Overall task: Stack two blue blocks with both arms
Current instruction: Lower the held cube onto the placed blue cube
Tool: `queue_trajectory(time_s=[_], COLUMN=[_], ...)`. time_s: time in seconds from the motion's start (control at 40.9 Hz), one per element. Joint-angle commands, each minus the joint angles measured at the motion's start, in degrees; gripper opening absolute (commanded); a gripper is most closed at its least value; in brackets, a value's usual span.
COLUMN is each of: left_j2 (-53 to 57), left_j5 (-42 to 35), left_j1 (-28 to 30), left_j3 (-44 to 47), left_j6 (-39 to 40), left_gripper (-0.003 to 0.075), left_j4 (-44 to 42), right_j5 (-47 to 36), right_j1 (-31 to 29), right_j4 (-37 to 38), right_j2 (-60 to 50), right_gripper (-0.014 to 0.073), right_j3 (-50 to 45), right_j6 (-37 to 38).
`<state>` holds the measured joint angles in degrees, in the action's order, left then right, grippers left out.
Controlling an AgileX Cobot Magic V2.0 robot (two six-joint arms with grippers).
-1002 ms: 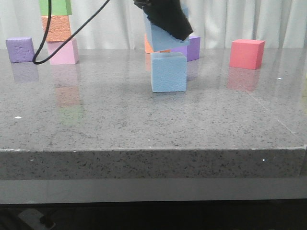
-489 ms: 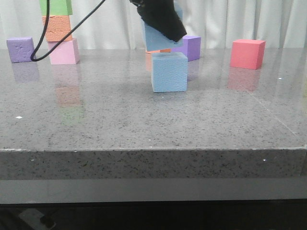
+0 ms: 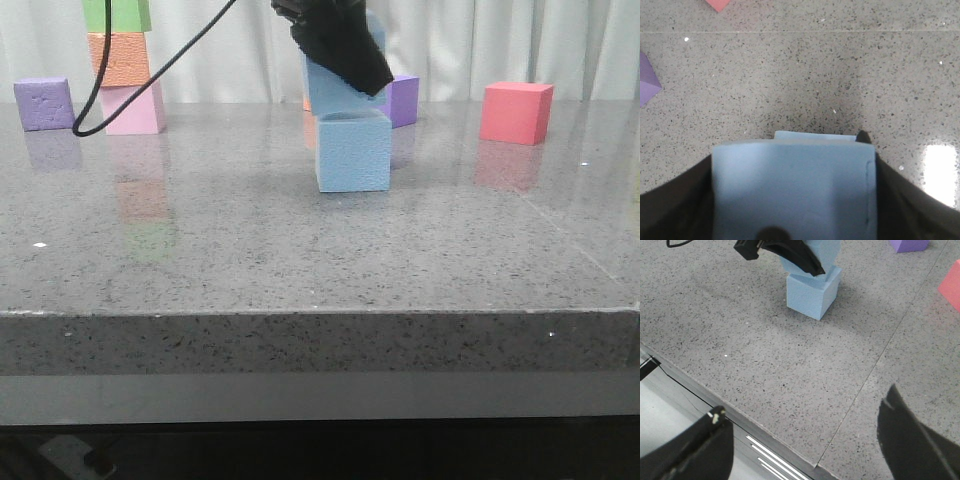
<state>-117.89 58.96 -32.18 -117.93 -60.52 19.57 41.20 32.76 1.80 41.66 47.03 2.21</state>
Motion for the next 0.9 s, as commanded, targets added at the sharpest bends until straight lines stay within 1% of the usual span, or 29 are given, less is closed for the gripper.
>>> queue_trajectory(time_s=[0.0, 0.22, 0.415, 0.709, 0.88], left_j2=[2.37, 1.71, 1.71, 1.71, 2.86], left_j5=[-2.25, -2.37, -2.96, -3.43, -4.25], left_j1=[-0.42, -0.42, -0.42, -0.42, -0.42], left_j3=[-1.62, -1.62, -1.62, -1.62, -1.62], left_j6=[-1.05, -1.52, -2.52, -2.52, -2.52], left_gripper=[0.0382, 0.0404, 0.0449, 0.0585, 0.0591], left_j4=[2.91, 3.75, 3.75, 3.75, 4.44], right_j5=[-3.76, -3.76, -3.76, -3.76, -3.76], right_j1=[-0.31, -0.31, -0.31, -0.31, -0.31], right_j4=[0.73, 0.73, 0.73, 0.73, 0.73], right_j2=[-0.25, -0.25, -0.25, -0.25, -0.25], right_gripper=[0.0596, 0.0596, 0.0596, 0.0596, 0.0596], right_j3=[1.35, 1.35, 1.35, 1.35, 1.35], right_j6=[-0.59, -0.59, -0.59, -0.59, -0.59])
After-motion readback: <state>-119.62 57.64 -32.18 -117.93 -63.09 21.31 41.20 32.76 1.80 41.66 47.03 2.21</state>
